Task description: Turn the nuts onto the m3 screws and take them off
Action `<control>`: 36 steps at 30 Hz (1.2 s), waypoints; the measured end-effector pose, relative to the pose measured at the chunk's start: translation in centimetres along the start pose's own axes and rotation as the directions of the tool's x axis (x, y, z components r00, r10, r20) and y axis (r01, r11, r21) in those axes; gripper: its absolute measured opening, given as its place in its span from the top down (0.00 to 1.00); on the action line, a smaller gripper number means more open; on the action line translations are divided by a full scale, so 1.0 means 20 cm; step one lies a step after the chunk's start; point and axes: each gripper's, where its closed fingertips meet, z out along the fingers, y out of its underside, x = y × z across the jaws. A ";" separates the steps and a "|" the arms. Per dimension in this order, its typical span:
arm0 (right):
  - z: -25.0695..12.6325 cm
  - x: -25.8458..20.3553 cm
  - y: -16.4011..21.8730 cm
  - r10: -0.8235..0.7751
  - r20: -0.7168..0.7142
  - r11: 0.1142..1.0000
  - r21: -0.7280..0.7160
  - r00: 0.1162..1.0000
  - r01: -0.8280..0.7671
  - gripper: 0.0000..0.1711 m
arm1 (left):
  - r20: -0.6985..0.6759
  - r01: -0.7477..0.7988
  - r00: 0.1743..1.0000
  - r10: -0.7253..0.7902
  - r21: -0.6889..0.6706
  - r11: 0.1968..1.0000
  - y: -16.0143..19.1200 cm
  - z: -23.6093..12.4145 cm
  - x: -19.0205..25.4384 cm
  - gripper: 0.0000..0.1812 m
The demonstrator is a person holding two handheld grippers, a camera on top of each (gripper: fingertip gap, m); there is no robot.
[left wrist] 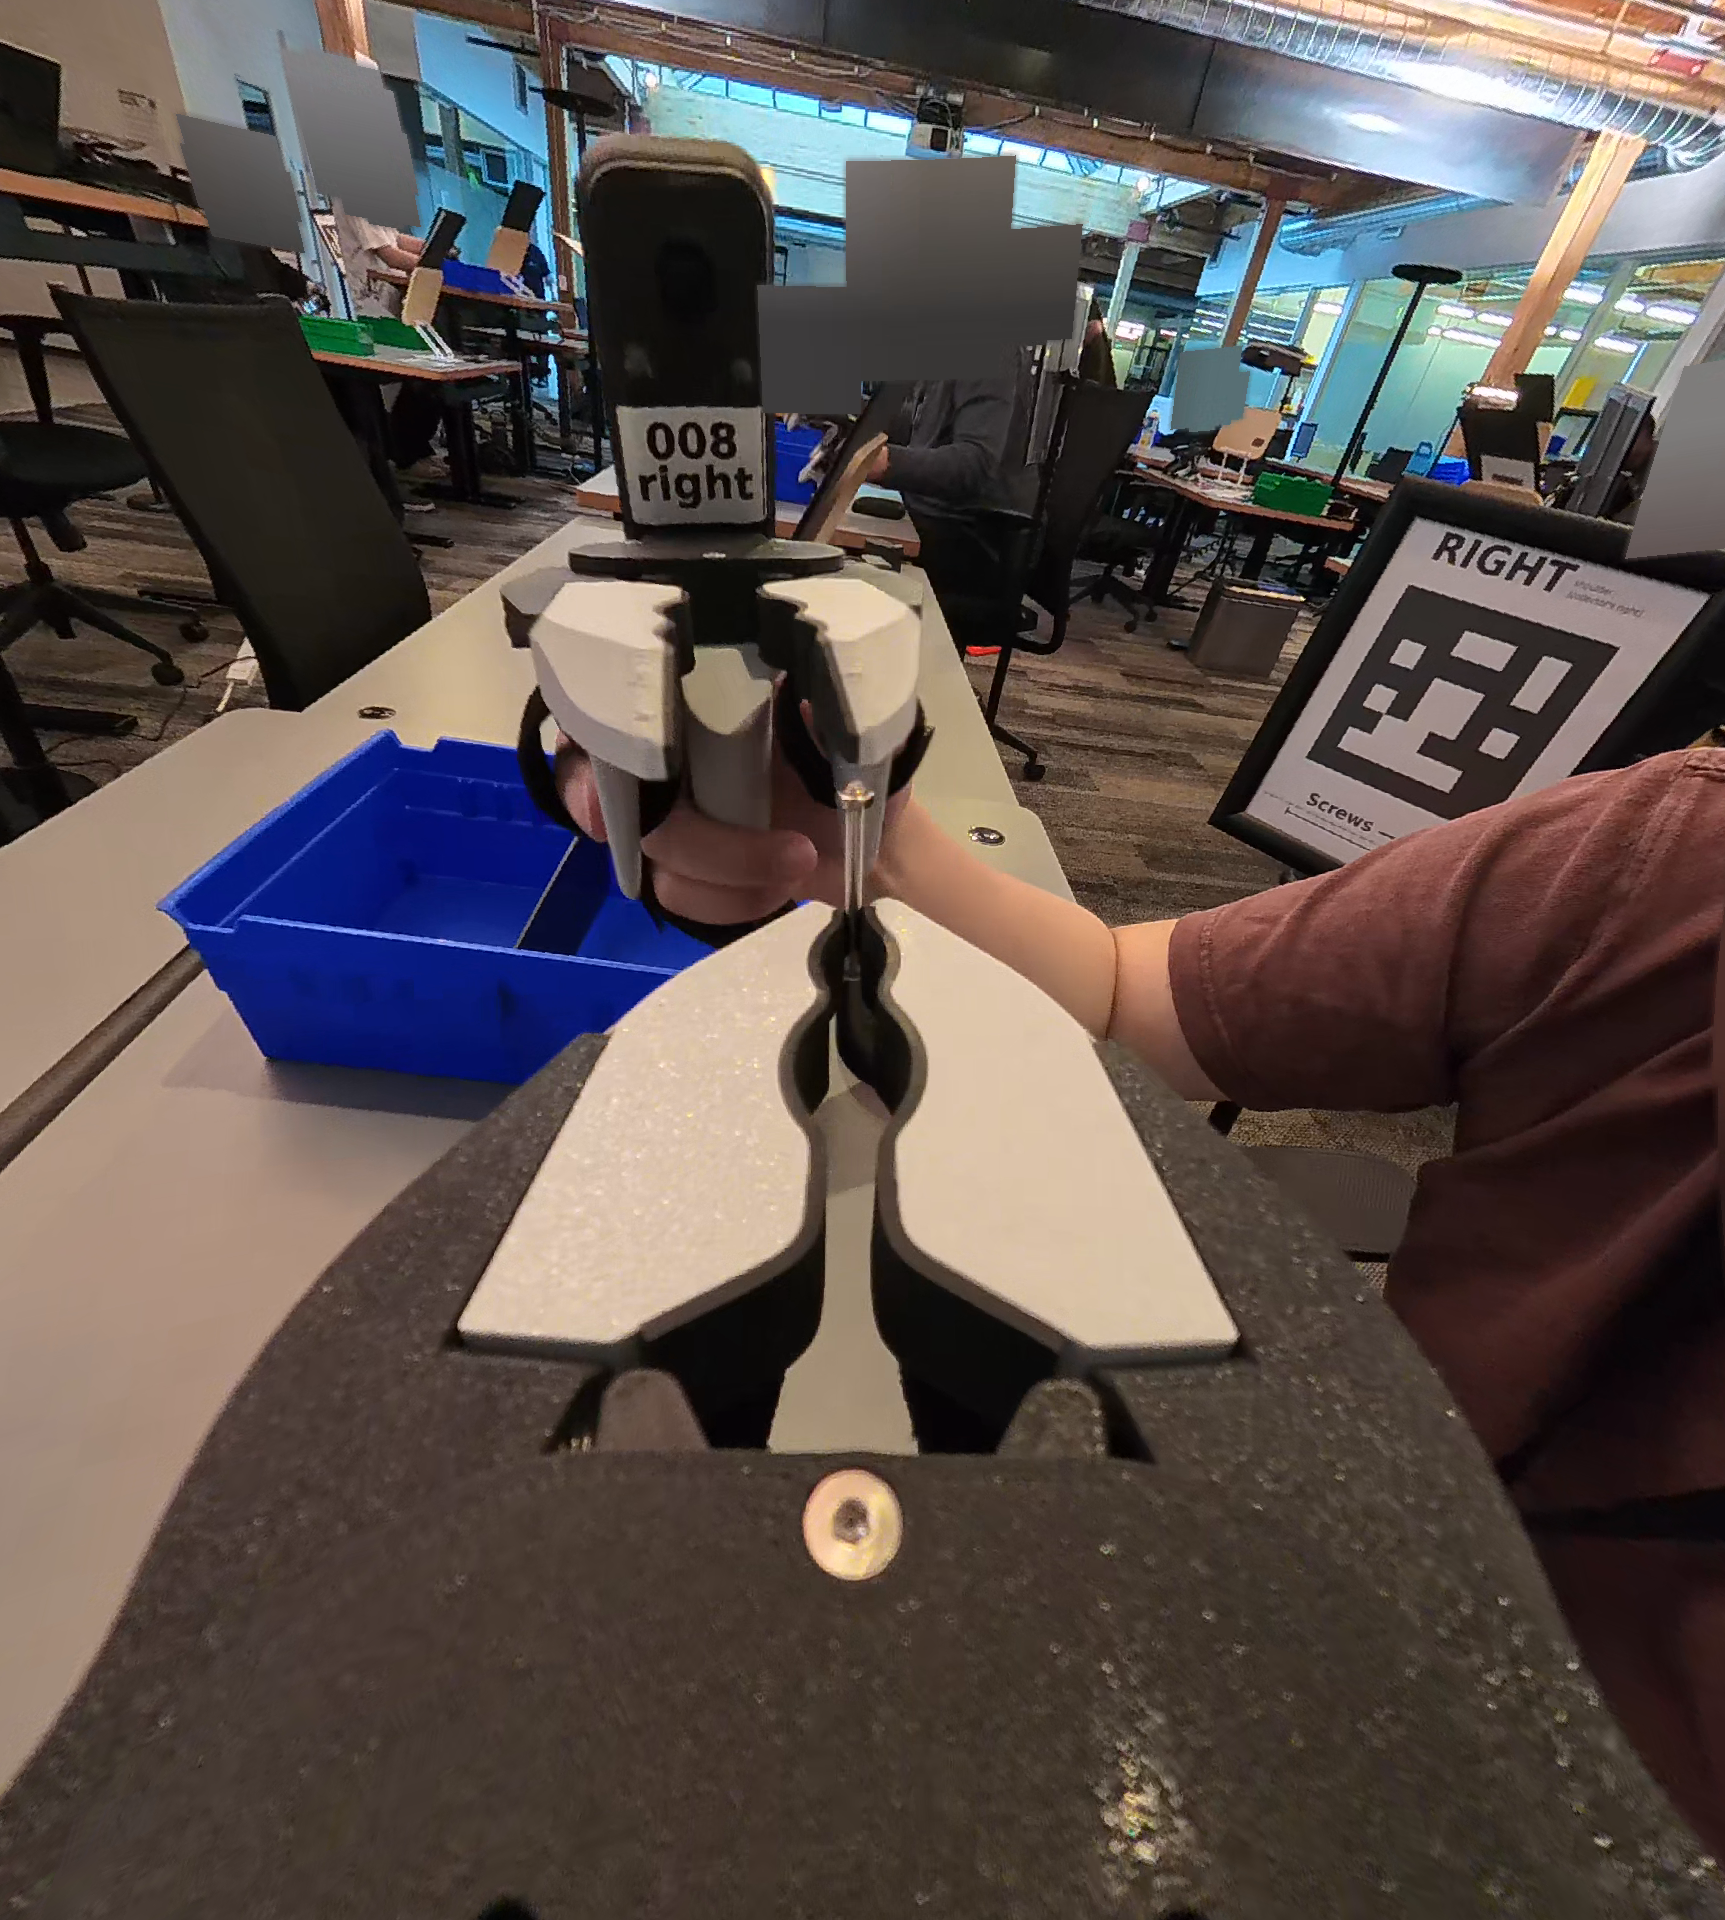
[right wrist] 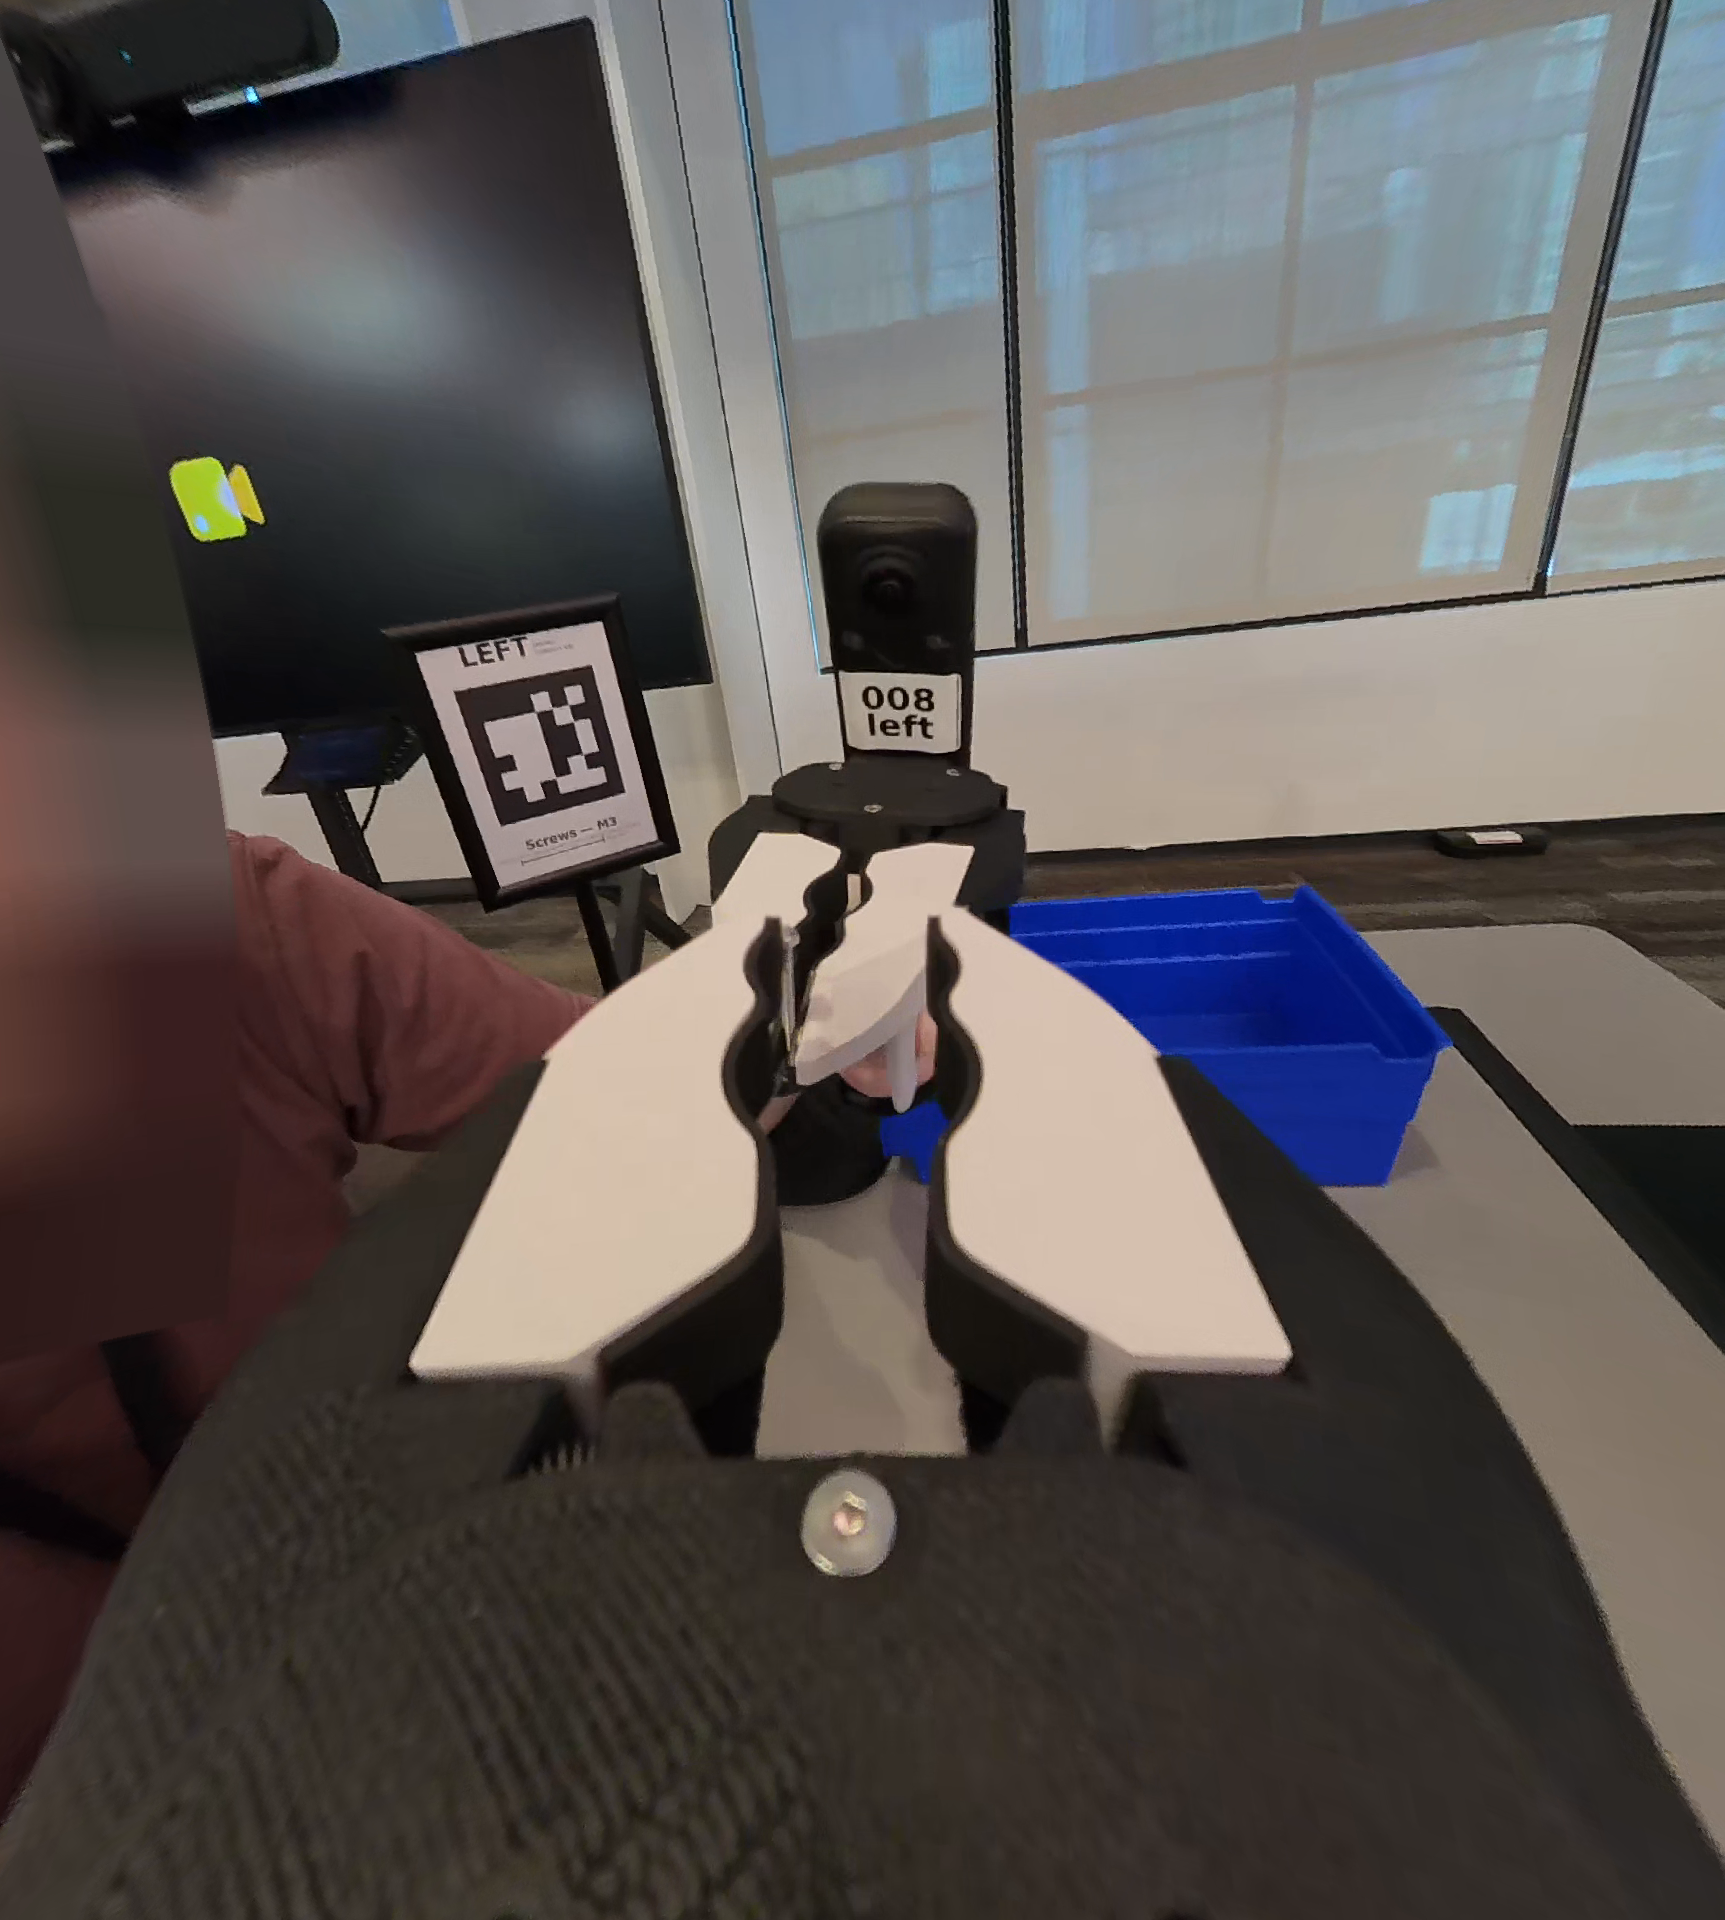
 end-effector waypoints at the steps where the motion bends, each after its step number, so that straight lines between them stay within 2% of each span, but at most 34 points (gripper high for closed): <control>1: 0.01 -0.01 0.01 -0.004 0.004 1.000 -0.007 1.000 0.004 0.85 | -0.001 -0.001 1.000 0.001 -0.003 1.000 0.00 0.00 0.00 0.99; 8: 0.07 -0.03 0.06 -0.073 -0.018 0.994 -0.086 0.997 0.071 0.84 | -0.002 -0.004 1.000 0.004 -0.010 1.000 0.01 0.01 0.01 0.99; 14: 0.01 0.00 0.03 -0.029 -0.015 0.999 -0.042 0.999 0.028 0.84 | 0.006 0.003 1.000 -0.003 0.006 1.000 -0.01 -0.01 -0.01 0.99; 17: 0.04 -0.04 0.03 -0.034 0.027 0.999 -0.036 0.999 0.035 0.84 | 0.001 0.002 1.000 -0.002 -0.002 1.000 0.00 0.00 0.00 0.99; 23: 0.08 -0.03 0.06 -0.041 0.006 0.997 -0.068 0.999 0.041 0.84 | -0.003 -0.001 1.000 0.001 -0.009 1.000 0.01 0.01 0.01 0.99; 28: 0.00 0.02 0.02 0.008 -0.006 1.000 -0.023 1.000 -0.008 0.84 | 0.004 0.004 1.000 -0.004 0.006 1.000 -0.01 -0.01 0.00 0.99; 31: -0.01 -0.01 -0.02 0.033 0.038 0.999 0.023 0.999 -0.034 0.85 | 0.006 -0.001 1.000 0.001 -0.003 1.000 0.00 0.00 0.00 0.99; 36: 0.06 -0.06 0.03 -0.020 0.040 0.999 -0.043 0.999 0.021 0.85 | 0.002 -0.001 1.000 0.001 -0.008 1.000 0.01 0.01 0.00 0.99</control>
